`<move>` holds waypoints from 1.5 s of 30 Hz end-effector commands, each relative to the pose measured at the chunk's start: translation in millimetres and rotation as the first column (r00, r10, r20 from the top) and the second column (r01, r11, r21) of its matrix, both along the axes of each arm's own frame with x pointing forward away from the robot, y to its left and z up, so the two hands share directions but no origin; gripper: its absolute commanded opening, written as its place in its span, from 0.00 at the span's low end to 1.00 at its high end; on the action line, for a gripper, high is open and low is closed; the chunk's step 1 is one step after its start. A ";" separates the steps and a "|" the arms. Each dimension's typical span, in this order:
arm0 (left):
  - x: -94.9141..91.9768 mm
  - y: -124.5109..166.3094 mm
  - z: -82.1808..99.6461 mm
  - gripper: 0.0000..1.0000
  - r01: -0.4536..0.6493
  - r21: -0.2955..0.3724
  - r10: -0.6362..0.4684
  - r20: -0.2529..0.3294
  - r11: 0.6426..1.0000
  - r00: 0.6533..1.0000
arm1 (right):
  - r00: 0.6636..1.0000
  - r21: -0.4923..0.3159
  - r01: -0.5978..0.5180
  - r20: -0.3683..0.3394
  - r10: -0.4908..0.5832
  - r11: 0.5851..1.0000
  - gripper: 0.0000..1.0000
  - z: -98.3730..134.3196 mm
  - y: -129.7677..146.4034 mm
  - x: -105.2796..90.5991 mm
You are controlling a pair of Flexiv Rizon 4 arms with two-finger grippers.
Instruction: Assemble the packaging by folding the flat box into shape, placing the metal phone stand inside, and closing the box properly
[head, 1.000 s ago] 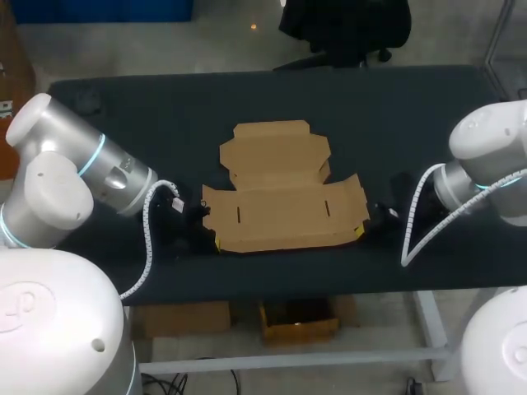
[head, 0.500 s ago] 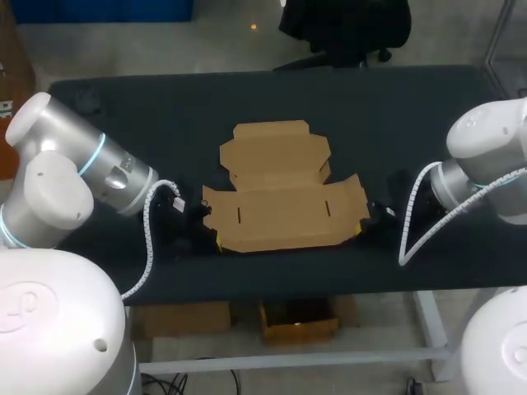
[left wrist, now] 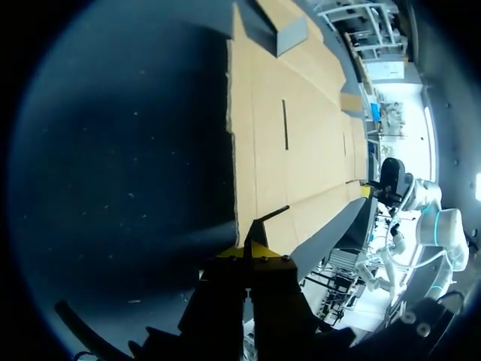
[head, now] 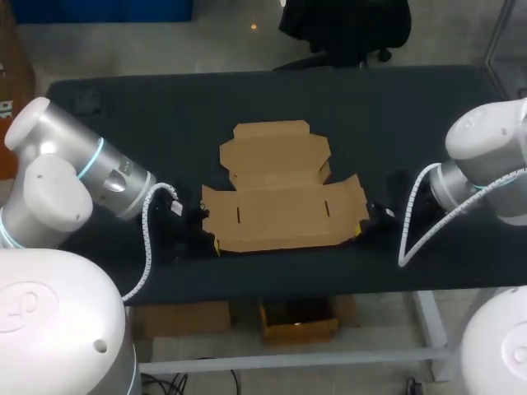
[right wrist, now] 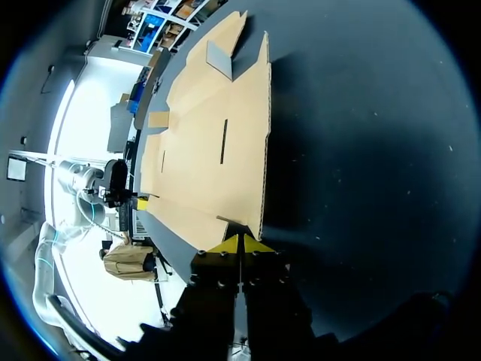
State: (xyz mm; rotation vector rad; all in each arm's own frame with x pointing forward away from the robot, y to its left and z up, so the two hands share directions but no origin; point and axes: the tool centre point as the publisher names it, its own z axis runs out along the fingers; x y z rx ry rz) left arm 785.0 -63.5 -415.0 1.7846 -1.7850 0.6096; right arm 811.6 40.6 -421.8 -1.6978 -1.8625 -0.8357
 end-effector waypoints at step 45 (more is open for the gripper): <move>6.6 -24.8 16.9 0.00 0.017 0.051 -0.019 0.049 0.999 0.999 | 0.999 -0.046 -0.040 0.017 0.041 0.998 0.00 8.4 17.9 -2.0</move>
